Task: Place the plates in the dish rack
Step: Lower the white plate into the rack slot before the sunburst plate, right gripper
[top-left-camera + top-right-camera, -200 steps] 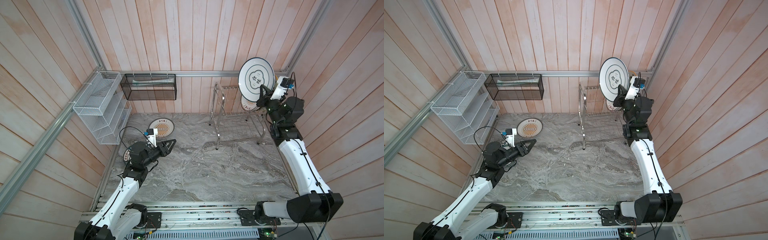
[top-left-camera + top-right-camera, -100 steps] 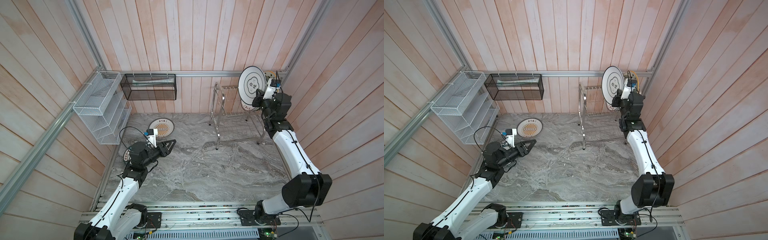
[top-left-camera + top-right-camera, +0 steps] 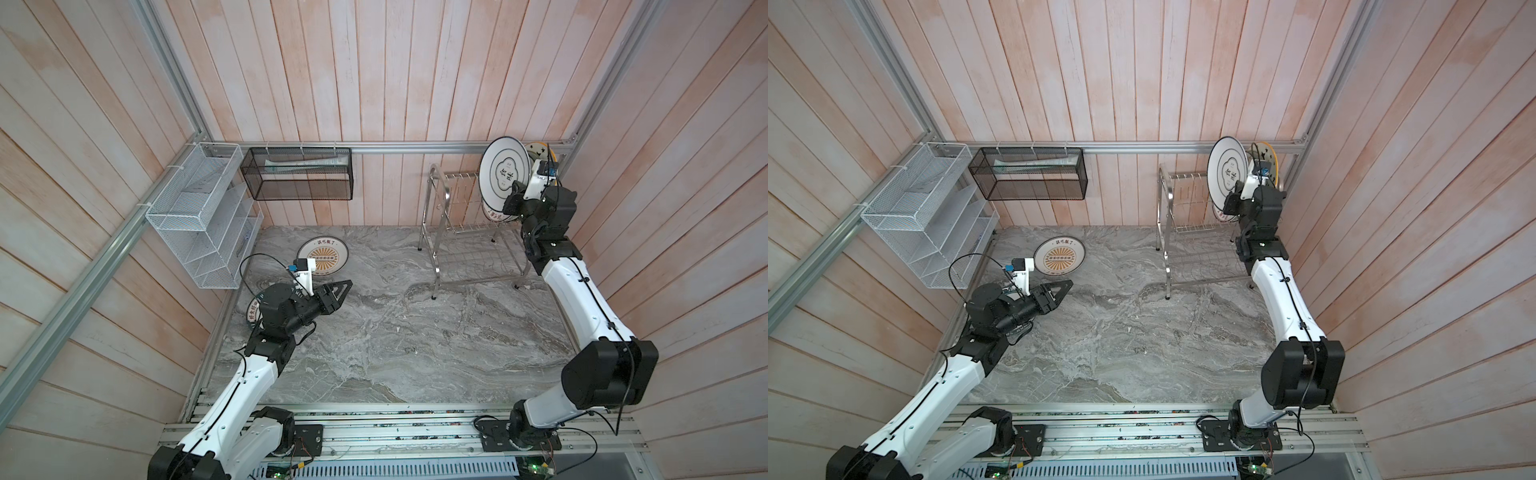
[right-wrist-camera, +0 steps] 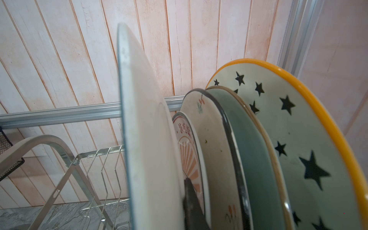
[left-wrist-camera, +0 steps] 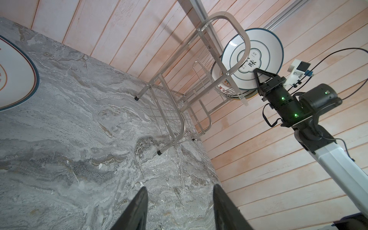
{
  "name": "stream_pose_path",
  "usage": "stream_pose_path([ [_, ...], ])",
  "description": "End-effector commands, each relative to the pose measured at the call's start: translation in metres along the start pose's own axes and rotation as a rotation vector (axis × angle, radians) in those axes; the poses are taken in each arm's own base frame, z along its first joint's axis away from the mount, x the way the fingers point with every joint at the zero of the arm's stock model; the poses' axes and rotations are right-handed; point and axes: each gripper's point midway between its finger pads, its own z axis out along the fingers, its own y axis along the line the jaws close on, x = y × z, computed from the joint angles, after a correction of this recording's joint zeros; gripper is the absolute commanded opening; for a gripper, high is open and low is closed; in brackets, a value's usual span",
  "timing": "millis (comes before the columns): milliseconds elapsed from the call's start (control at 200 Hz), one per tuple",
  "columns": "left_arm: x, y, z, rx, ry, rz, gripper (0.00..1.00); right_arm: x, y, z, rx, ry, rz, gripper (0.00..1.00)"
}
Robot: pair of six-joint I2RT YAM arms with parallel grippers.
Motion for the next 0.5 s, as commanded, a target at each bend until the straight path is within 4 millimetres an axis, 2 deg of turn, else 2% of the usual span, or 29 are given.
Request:
stream_pose_path([
  [0, -0.01, -0.01, -0.001, 0.013, -0.019, 0.034, 0.54, -0.023, 0.002, 0.002, 0.012, -0.078, -0.013, 0.0],
  [495, -0.009, -0.011, -0.002, 0.015, -0.017, 0.04, 0.54, -0.01, 0.022, 0.005, 0.079, -0.058, -0.086, 0.0],
])
